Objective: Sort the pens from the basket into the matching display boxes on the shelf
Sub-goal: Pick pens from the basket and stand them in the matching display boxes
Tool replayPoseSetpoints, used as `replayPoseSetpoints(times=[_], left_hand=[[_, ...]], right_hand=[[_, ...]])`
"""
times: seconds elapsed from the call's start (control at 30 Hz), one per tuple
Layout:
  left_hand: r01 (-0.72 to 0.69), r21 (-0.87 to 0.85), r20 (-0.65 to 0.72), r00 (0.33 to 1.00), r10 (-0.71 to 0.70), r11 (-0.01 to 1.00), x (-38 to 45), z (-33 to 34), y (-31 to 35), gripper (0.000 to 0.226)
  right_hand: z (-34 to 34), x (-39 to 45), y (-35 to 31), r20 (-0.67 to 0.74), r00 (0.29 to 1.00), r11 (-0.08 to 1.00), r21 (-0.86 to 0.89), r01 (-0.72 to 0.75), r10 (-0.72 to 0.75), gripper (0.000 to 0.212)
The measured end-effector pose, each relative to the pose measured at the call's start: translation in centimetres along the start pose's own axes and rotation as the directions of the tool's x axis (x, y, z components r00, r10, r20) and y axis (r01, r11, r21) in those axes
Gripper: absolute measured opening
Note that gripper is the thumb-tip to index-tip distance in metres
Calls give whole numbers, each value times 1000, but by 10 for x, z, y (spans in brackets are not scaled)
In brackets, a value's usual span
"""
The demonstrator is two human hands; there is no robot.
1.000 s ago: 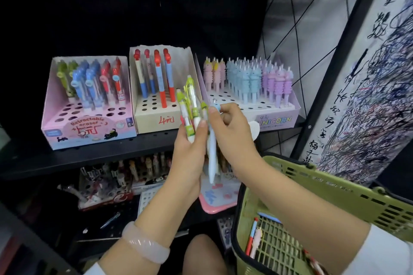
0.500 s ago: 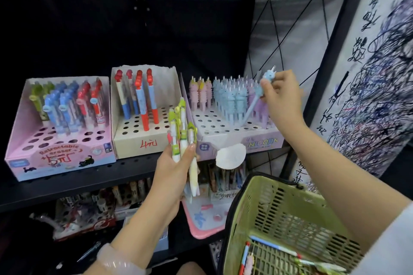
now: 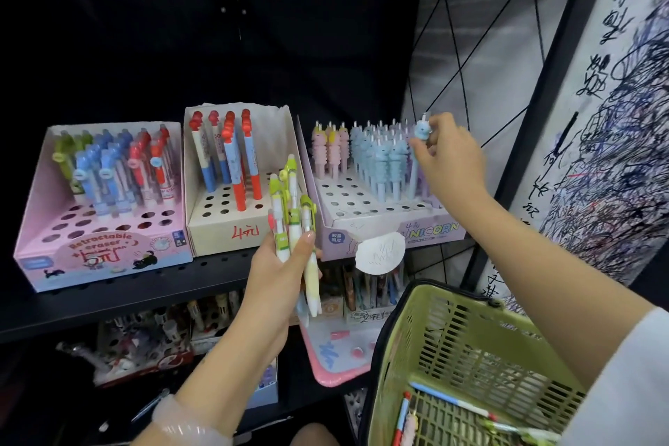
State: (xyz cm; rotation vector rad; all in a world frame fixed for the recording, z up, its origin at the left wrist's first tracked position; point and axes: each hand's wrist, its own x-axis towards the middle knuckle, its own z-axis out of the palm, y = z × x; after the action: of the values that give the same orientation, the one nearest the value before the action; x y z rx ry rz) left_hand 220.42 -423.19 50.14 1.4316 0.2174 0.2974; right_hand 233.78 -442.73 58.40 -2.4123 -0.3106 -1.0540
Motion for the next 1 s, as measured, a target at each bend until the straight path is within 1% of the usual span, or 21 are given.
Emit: replayPoseSetpoints(times=[0.07, 0.17, 0.2, 0.3, 0.33, 0.43, 0.47, 0.57, 0.6, 0.63, 0.67, 0.7, 0.73, 0.77, 0.8, 0.83, 0.87, 0.9, 0.93, 1.0], left_hand=[[-6, -2, 8, 1000, 6, 1000, -1, -3, 1, 25], [-18, -7, 7, 1000, 18, 1000, -2, -6, 1, 25], [-19, -9, 4, 1000, 19, 1000, -2, -7, 2, 26], [-13, -15, -3, 1000, 13, 1000, -4, -10, 4, 30], [-11, -18, -2, 1000, 11, 1000, -4, -10, 5, 30], [-4, -41, 12, 1000, 4, 999, -7, -12, 7, 29], [-3, -48, 23, 1000, 4, 999, -8, -12, 8, 30], [-10, -57, 41, 999, 13, 998, -10, -15, 10, 30], [-11, -68, 44, 999, 14, 998, -11, -16, 11, 29], [-11, -84, 50, 999, 15, 996, -11, -17, 12, 27], [-9, -100, 62, 998, 15, 995, -11, -18, 13, 26], [-8, -110, 76, 997, 17, 994, -11, -18, 13, 26], [-10, -113, 87, 996, 20, 993, -12, -18, 14, 26], [-13, -117, 95, 995, 25, 993, -12, -18, 14, 26], [-20, -123, 103, 994, 32, 992, -13, -17, 14, 24], [-27, -131, 112, 993, 42, 991, -14, -18, 13, 24], [-34, -139, 120, 992, 50, 990, -15, -19, 13, 26], [-38, -143, 124, 991, 56, 989, -15, -21, 13, 32], [-40, -144, 123, 991, 58, 989, -16, -24, 13, 39], [-46, -161, 103, 993, 63, 986, -16, -34, 14, 46]], right_hand=[[2, 2, 0, -29, 999, 997, -72, 16, -19, 39], [5, 3, -1, -21, 998, 982, -180, 54, -59, 36], [6, 3, -1, -18, 998, 980, -192, 50, -54, 35], [9, 2, 2, -29, 1000, 989, -150, 3, -8, 33], [10, 2, 3, -4, 1000, 987, -161, -4, 3, 33], [13, 0, 6, 153, 988, 966, -257, 4, 37, 34], [13, -2, 8, 176, 983, 963, -269, 3, 47, 34], [11, -8, 7, 180, 981, 955, -296, -12, 68, 38], [9, -10, 2, 153, 987, 952, -304, -9, 58, 40], [7, -14, -4, 105, 994, 959, -285, 3, 28, 41], [5, -20, -14, 50, 999, 974, -222, 32, -22, 41], [3, -26, -27, 21, 997, 991, -115, 71, -69, 38], [1, -34, -42, 55, 994, 995, 38, 91, -93, 32], [-1, -44, -60, 163, 982, 977, 206, 60, -95, 26], [-2, -54, -77, 318, 943, 936, 352, -23, -96, 21], [-2, -63, -92, 470, 877, 872, 465, -151, -99, 18], [-1, -70, -104, 595, 798, 793, 531, -301, -96, 18], [0, -75, -113, 687, 721, 705, 555, -442, -89, 21], [2, -78, -118, 747, 659, 615, 560, -556, -85, 24], [7, -79, -125, 811, 578, 460, 551, -697, -96, 25]])
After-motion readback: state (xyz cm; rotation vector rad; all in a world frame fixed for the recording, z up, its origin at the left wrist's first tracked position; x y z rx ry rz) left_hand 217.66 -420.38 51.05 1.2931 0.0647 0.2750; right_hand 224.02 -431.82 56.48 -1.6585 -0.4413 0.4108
